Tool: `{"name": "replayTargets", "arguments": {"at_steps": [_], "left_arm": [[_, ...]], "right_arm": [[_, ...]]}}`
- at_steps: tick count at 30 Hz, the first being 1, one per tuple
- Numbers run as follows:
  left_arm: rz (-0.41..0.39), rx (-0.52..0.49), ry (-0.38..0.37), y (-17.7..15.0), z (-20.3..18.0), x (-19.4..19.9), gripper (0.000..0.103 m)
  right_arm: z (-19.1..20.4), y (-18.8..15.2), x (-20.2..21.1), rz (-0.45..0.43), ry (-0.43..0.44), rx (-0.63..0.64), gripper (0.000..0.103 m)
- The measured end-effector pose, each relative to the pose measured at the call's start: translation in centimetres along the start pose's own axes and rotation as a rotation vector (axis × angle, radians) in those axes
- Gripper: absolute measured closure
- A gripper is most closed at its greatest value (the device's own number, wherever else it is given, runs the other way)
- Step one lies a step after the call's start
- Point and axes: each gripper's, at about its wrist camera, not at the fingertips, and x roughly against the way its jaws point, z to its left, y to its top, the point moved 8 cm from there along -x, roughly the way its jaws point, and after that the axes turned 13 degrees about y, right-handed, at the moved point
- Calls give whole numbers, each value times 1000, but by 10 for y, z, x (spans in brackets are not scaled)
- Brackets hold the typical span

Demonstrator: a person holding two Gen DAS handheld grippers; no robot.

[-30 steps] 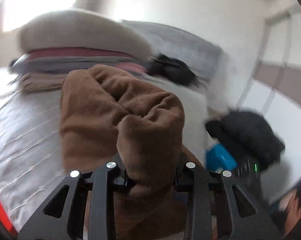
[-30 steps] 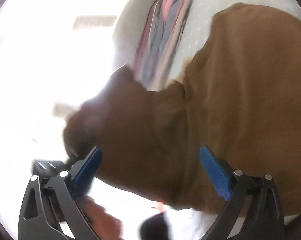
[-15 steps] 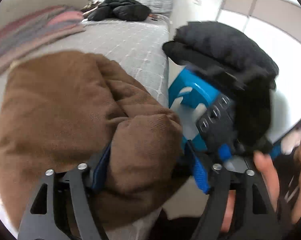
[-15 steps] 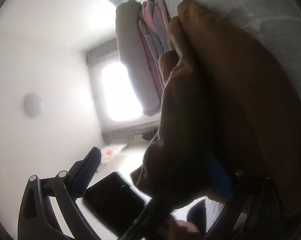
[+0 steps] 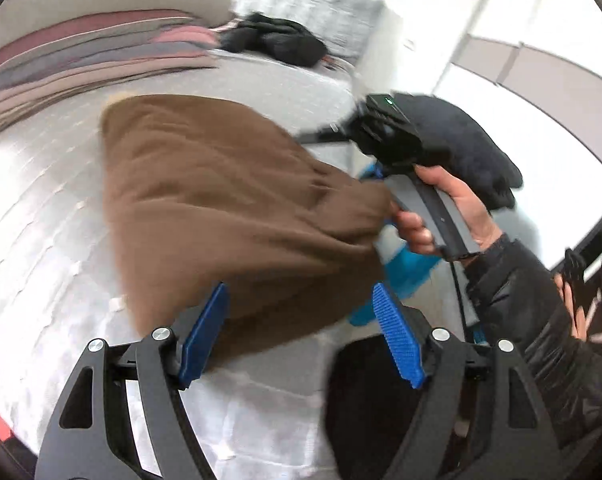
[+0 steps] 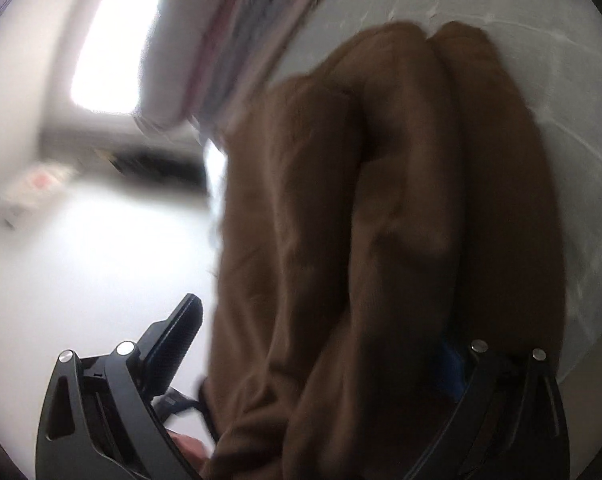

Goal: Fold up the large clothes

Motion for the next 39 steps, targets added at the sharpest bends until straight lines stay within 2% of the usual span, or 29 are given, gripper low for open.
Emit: {"name": "replayTargets", "arguments": {"at_steps": [1,2,3,4,5,8,10,12,14,15,17,18,19,20,21,22,23,25,27,29,33,34,35,36,37,39], "left_arm": [[1,21,6,1,9,-1,32],[5,53,12,2,21,-1,32],[4,89,14,3,34,-1,32],[2,111,15,3,42,-2,32],[-3,137,16,5,51,-2,32],[-25,200,29,16,72,-4,32],[-30,245,21,23,84,-5,32],[-45,279,6,30,92,-2,32],[-66,279,-13,37,92,0,31],[-74,273,-21,39,91,-1,31],[-68,272,-46,43,84,-8,29],[-55,268,-71,44,77,-15,28],[-46,257,-87,45,70,-22,28],[-30,228,-100,45,60,-33,28],[-19,211,-99,45,56,-40,28],[6,188,-94,43,51,-53,28],[31,177,-98,40,48,-65,28],[38,175,-84,37,46,-78,26],[23,181,-103,39,45,-81,23],[17,188,-115,38,44,-82,21],[4,167,-119,36,43,-84,19],[2,170,-124,35,44,-84,19],[-1,178,-134,35,45,-83,19],[-3,189,-144,36,47,-84,19],[-5,197,-154,36,48,-81,18],[-9,218,-182,37,50,-82,15]], "right_arm": [[5,1,-10,26,-43,48,6],[13,2,-20,49,-78,113,12],[18,4,-27,55,-113,156,21],[19,4,-30,51,-170,186,61],[22,-2,-27,15,-227,222,74],[40,-5,-19,-63,-146,247,82],[59,-9,-4,-119,-55,261,84],[80,-12,22,-167,-9,298,85],[79,-13,32,-175,22,319,85],[72,-18,33,-172,21,314,85],[25,-24,24,-150,-39,243,85],[-5,-31,18,-129,-25,171,85],[-19,-30,19,-132,5,123,84],[-35,-32,21,-161,90,53,80],[-36,-33,24,-171,137,39,76],[-34,-32,28,-181,173,37,67],[-29,-29,33,-197,186,36,47],[-20,-10,45,-251,200,32,18],[-11,16,44,-272,180,41,17],[-8,41,38,-250,142,38,15],[-14,80,6,-177,1,24,14],[-6,85,0,-169,-7,56,18],[0,91,-3,-157,0,83,45],[12,93,-8,-142,3,128,68],[25,93,-8,-143,0,188,75],[48,84,-10,-134,10,285,79]]}}
